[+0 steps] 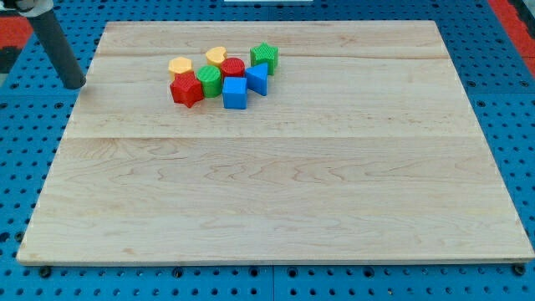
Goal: Move your arm to the group of blocks
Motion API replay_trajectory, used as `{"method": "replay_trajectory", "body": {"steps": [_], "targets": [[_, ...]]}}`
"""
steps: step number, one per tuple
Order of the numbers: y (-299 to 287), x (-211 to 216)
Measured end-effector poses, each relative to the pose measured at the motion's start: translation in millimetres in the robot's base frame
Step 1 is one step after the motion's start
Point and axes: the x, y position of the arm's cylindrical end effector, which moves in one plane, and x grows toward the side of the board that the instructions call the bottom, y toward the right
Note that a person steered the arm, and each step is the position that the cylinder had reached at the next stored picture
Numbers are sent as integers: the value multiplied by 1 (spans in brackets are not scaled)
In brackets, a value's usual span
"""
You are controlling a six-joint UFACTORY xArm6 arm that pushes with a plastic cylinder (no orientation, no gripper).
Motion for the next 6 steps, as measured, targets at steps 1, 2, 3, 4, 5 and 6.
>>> {"method": "replay_trajectory", "body": {"steps": [1,2,3,4,5,6], "targets": [[0,0],[-2,0],[-1,0],[-1,-15],[-2,-40],[35,-54]]}}
